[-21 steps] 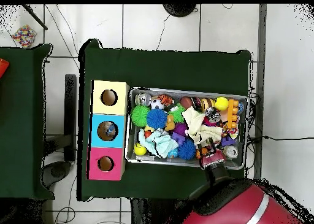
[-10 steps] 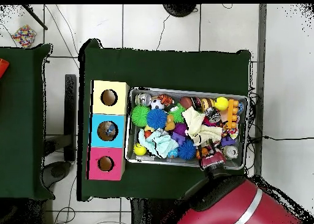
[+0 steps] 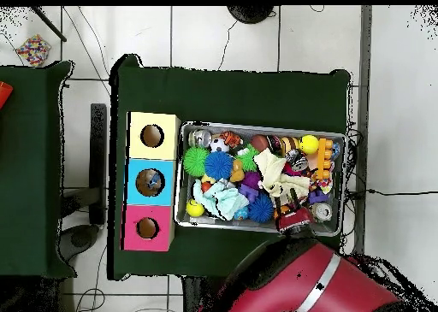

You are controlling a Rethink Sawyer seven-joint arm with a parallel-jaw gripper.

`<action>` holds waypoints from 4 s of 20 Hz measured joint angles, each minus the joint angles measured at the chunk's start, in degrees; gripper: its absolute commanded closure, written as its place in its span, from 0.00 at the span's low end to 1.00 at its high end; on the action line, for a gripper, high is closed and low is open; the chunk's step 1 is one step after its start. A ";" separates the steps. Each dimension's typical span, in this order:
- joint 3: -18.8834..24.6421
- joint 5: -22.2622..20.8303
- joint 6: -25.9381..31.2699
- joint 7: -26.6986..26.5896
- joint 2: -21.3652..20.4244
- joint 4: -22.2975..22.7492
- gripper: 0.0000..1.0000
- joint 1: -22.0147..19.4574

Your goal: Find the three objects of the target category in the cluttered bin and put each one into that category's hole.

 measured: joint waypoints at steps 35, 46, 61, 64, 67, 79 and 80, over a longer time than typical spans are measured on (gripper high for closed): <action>-10.48 -1.09 4.16 -7.07 1.01 -2.91 0.00 14.27; -13.69 -4.29 11.26 -7.07 1.65 -4.75 0.00 15.63; -14.58 -12.12 15.65 -7.07 2.47 -8.28 0.00 17.97; -14.56 -12.12 15.66 -7.07 2.35 -8.27 0.00 17.84; -14.55 -12.12 15.67 -7.07 1.91 -8.27 0.00 17.30; -14.06 -12.14 15.39 -7.07 -1.41 -8.25 0.00 15.03; -13.93 -12.13 15.38 -7.07 -1.56 -8.25 0.00 15.03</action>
